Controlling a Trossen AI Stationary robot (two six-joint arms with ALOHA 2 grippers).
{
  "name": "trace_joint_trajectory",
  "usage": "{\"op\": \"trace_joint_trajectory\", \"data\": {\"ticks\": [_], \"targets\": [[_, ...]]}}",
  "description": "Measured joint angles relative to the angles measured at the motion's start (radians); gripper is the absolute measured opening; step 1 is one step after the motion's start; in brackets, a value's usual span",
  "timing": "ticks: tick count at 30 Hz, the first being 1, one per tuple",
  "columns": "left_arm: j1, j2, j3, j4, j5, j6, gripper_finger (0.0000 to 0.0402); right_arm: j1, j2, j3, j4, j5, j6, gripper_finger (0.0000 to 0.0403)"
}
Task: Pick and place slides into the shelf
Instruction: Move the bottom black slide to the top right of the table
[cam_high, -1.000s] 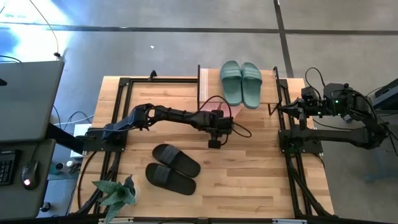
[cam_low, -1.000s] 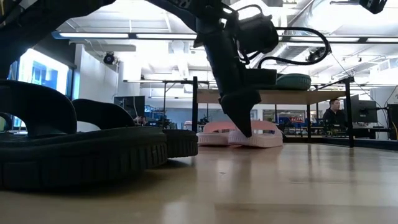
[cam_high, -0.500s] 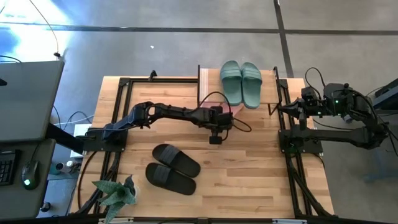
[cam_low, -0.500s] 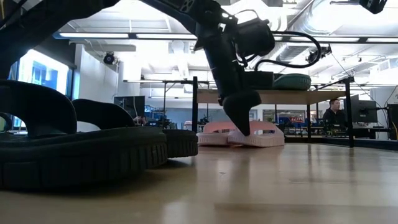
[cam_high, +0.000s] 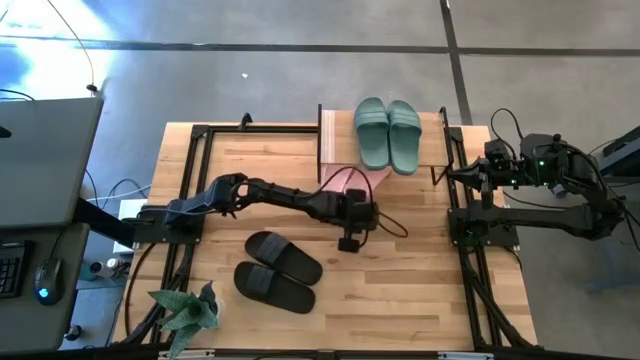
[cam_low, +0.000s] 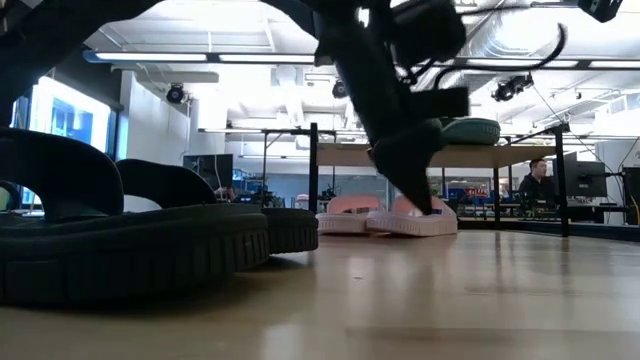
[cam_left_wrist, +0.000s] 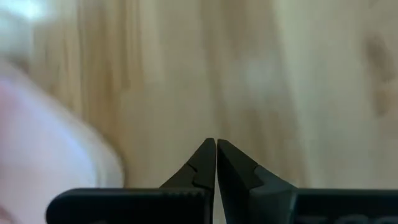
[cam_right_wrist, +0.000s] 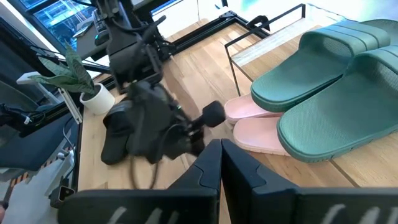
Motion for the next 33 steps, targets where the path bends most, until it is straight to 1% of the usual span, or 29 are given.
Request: {"op": "trace_joint_trajectory", "data": {"ticks": [5,15,17,24,28,31,33], "targets": [[-0.033,0.001,0.01,0.077,0.012,-0.018,0.0005,0.0,0.0,0.0,0.0,0.0,0.0,0.0002],[-0.035,0.002,0.134,0.084,0.178,-0.127,0.0005,0.0,0.0,0.0,0.0,0.0,0.0,0.0002],[-0.036,0.002,0.164,0.082,0.221,-0.144,0.0005,0.0,0.0,0.0,0.0,0.0,0.0,0.0002],[-0.047,0.002,0.25,0.076,0.429,-0.193,0.0005,0.0,0.0,0.0,0.0,0.0,0.0,0.0002],[-0.057,0.002,0.332,-0.018,0.494,-0.194,0.0005,0.0,0.0,0.0,0.0,0.0,0.0,0.0002],[-0.063,0.001,0.406,-0.118,0.5,-0.192,0.0005,0.0,0.0,0.0,0.0,0.0,0.0,0.0002],[-0.063,-0.022,0.407,-0.131,0.507,-0.186,0.0005,0.0,0.0,0.0,0.0,0.0,0.0,0.0002]]}}
